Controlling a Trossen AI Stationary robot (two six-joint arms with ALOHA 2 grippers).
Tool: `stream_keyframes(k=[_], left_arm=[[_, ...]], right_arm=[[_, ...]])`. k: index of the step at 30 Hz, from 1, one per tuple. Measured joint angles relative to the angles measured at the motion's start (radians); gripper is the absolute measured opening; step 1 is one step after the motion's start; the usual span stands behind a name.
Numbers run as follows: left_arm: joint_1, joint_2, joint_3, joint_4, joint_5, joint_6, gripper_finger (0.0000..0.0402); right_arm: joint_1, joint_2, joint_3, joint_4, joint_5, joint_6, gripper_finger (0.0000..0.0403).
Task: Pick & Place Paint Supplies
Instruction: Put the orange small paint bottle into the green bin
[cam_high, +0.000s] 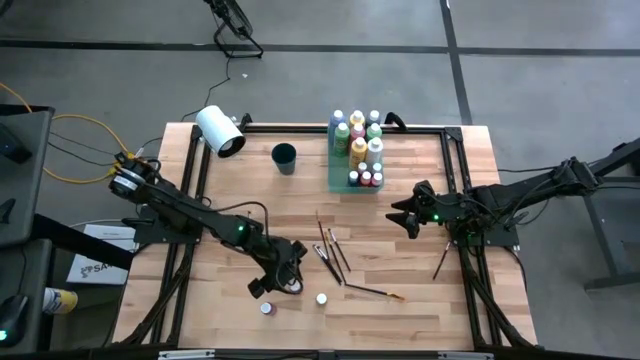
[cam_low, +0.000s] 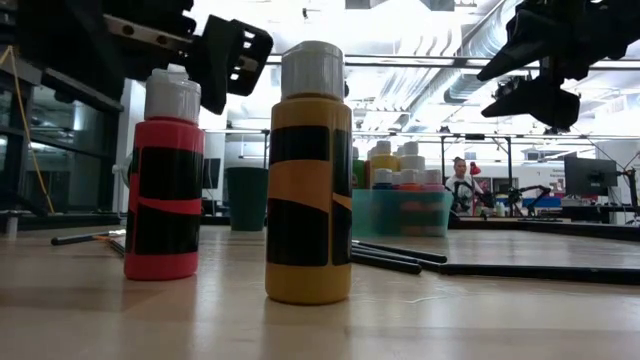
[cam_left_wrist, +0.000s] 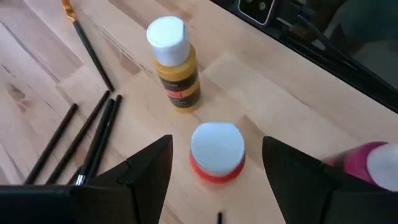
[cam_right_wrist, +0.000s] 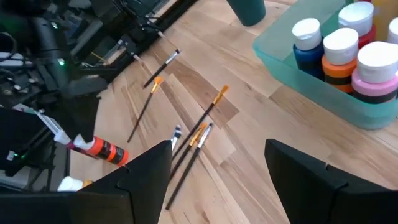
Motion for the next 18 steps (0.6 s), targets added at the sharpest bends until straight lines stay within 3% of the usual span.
stream_keyframes(k=[7,16,18], left_arm=[[0.0,0.025,0.0,0.023,0.007,-0.004,0.0232],[0.0,0.035,0.0,0.041,0.0,-0.013,0.0122],[0.0,0.035,0.0,0.04,-0.011,-0.014,0.0113]], right_arm=[[0.0,0.0,0.0,-0.001,-0.011,-0.001,0.0252],[0.0,0.0,0.0,0.0,-0.016,-0.011,0.0252],[0.0,0.001,0.0,-0.001,-0.016,-0.011,0.0252]])
